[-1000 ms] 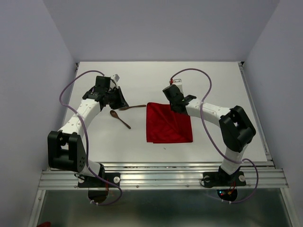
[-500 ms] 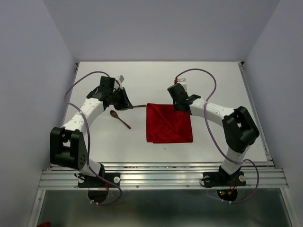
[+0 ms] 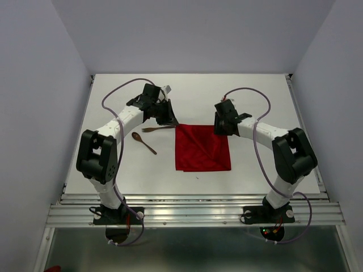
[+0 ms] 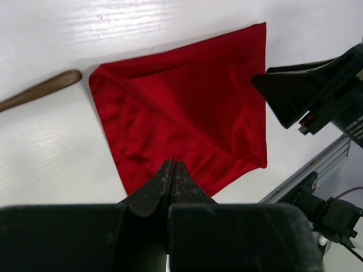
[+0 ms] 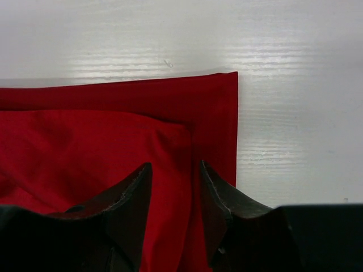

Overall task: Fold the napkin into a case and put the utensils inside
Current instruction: Smooth out the upper triangle-folded napkin at the center of the board.

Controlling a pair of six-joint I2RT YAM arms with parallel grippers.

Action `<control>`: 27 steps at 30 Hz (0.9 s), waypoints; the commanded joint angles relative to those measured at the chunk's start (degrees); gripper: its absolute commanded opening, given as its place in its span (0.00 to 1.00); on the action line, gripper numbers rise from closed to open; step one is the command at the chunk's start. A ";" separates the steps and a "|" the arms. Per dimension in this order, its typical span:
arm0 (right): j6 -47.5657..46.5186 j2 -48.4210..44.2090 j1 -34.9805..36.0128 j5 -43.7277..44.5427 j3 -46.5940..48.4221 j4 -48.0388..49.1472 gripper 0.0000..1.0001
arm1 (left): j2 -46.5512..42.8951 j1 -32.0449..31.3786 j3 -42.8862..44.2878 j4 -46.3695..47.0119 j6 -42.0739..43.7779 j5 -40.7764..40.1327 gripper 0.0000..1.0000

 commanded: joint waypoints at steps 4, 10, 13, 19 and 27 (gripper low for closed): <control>-6.08 3.80 -1.60 -2.83 2.79 0.77 0.44 | 3.25 -0.70 3.99 1.05 -0.58 1.65 0.00; -9.16 6.01 -1.60 -2.13 4.46 0.77 0.44 | 2.46 -2.89 -2.16 1.84 -0.49 2.17 0.00; -10.74 6.88 -1.60 -1.95 5.16 0.77 0.44 | 0.80 -4.56 -6.37 3.07 -1.54 2.18 0.00; -12.24 7.85 -2.13 -3.18 6.57 1.20 0.43 | -2.72 -6.32 -13.85 4.91 -3.04 1.47 0.00; -12.42 8.64 -2.13 -3.80 7.19 1.47 0.33 | -2.55 -7.38 -18.69 5.18 -1.28 1.74 0.00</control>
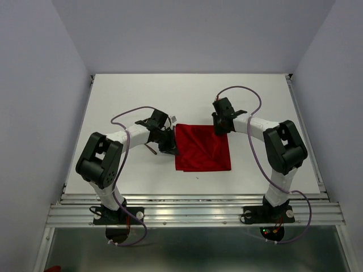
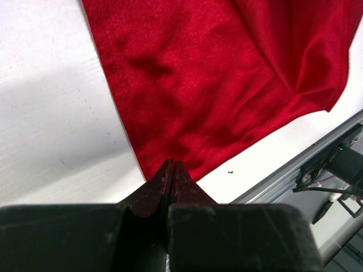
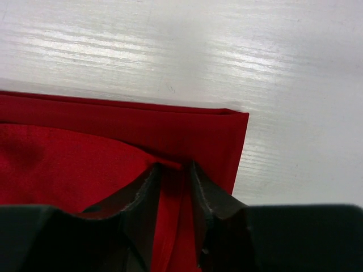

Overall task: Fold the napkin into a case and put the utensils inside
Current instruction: Smooth out the upper triangle-folded napkin at the center of the board.

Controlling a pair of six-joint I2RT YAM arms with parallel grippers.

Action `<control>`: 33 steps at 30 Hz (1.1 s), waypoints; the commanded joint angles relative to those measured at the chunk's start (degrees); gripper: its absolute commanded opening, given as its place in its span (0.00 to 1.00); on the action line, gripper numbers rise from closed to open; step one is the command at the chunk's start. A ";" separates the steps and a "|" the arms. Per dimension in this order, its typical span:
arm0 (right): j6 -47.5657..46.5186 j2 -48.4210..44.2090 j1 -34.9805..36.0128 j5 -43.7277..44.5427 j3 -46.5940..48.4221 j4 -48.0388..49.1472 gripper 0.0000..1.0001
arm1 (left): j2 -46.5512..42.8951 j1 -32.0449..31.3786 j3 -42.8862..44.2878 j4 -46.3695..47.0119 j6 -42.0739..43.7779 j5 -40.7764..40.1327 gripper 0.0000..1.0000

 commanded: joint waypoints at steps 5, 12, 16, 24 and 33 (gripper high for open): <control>-0.77 -0.61 -0.45 -0.76 2.33 2.04 0.18 | -1.21 -0.51 -2.85 1.09 1.98 0.01 0.00; -0.06 -2.54 -0.45 0.38 1.63 3.44 0.04 | 0.11 -0.51 -4.34 2.23 2.24 0.09 0.00; -0.06 -2.72 -0.45 0.55 2.16 3.71 0.03 | 0.63 -0.51 -4.78 2.59 2.42 0.01 0.00; -0.41 -1.58 -0.45 2.40 3.48 4.15 0.03 | 1.60 -0.60 -5.31 3.55 2.59 0.45 0.00; -1.29 -1.05 -0.45 4.51 4.62 5.20 0.03 | 2.22 -0.60 -5.58 3.64 2.68 0.45 0.00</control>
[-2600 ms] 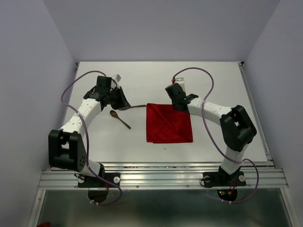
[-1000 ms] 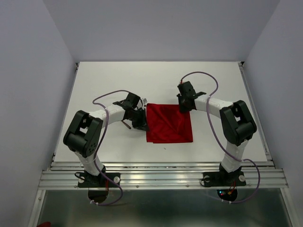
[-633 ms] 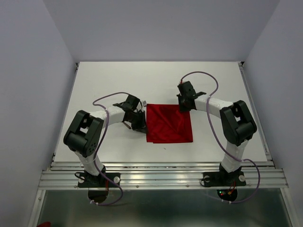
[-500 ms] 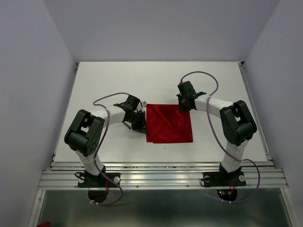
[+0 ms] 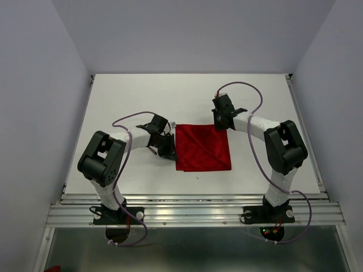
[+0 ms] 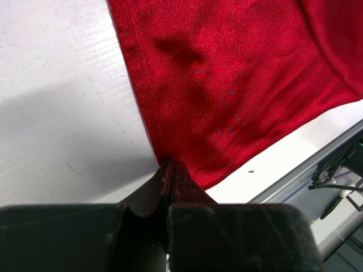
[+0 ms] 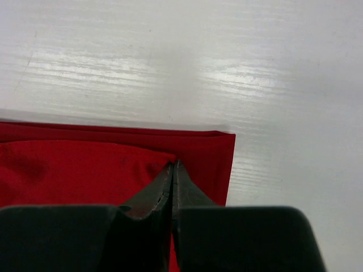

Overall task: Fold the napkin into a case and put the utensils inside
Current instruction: Smooth out the upper triangle-folded napkin at the center of the board.

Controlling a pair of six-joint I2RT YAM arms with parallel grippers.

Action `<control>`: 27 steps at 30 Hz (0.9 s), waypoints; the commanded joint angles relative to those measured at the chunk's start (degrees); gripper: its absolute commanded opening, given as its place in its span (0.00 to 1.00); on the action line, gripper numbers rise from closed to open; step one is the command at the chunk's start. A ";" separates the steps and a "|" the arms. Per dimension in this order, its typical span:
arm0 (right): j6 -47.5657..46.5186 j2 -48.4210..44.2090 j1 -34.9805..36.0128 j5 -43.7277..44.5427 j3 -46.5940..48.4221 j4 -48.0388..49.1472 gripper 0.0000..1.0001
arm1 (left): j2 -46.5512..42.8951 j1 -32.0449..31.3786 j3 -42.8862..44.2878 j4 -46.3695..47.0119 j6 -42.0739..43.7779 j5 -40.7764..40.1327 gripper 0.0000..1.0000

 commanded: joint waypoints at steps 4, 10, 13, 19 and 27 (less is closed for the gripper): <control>-1.40 0.05 -0.45 2.42 3.53 3.06 0.03 | 0.80 -0.45 -0.86 0.30 1.26 0.01 0.00; -1.23 0.40 -0.45 3.29 3.09 3.41 0.03 | 0.80 -0.45 -0.77 0.03 1.35 0.01 0.00; -1.23 0.40 -0.45 3.56 2.74 3.68 0.03 | 0.71 -0.45 -0.77 -0.05 1.44 0.01 0.00; -1.05 0.84 -0.45 4.00 2.83 3.94 0.12 | 0.45 -0.45 -0.33 -0.40 1.61 -0.08 0.00; 0.88 -5.12 -0.45 5.31 2.30 3.07 0.43 | -1.75 -0.45 4.41 -3.04 2.75 -0.96 0.00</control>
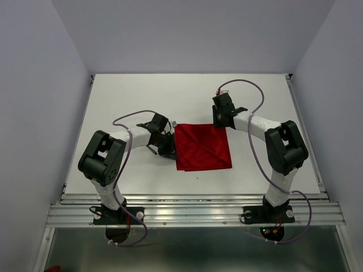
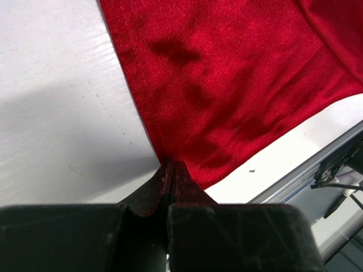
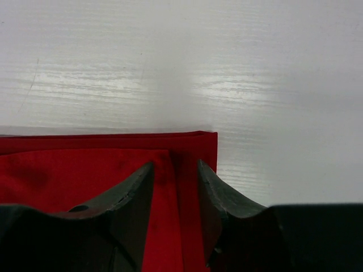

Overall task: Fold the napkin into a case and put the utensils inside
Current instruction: Smooth out the upper triangle-folded napkin at the center of the board.

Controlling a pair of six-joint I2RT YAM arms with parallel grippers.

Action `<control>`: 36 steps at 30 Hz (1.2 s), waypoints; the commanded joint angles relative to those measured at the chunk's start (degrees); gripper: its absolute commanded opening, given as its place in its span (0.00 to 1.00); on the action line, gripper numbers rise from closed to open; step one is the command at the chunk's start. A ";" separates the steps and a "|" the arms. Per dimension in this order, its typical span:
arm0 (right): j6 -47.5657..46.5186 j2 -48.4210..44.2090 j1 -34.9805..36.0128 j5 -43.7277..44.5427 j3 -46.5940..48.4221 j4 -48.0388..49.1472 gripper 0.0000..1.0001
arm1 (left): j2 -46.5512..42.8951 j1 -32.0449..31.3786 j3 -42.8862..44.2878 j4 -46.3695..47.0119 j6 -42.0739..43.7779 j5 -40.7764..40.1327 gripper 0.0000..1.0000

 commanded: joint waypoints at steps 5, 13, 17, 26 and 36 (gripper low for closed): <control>5.38 -12.79 -0.45 -1.23 -2.52 -0.60 0.41 | -2.52 -0.32 9.99 -5.04 2.65 -2.43 0.00; 18.29 -25.26 0.08 -6.68 -14.63 -7.71 0.04 | 3.53 0.21 22.11 -6.54 2.30 -2.96 0.00; 25.06 -29.49 0.61 -9.58 -19.75 -9.74 0.01 | 7.58 0.56 26.52 -7.07 2.47 -3.66 0.00; 31.83 -33.81 4.30 -13.54 -29.33 -9.04 0.01 | 15.67 1.27 30.74 -5.14 2.56 -6.20 0.00; 34.48 -29.24 6.06 -8.10 -35.57 -5.00 0.01 | 17.52 1.27 32.94 -6.10 3.26 -7.79 0.00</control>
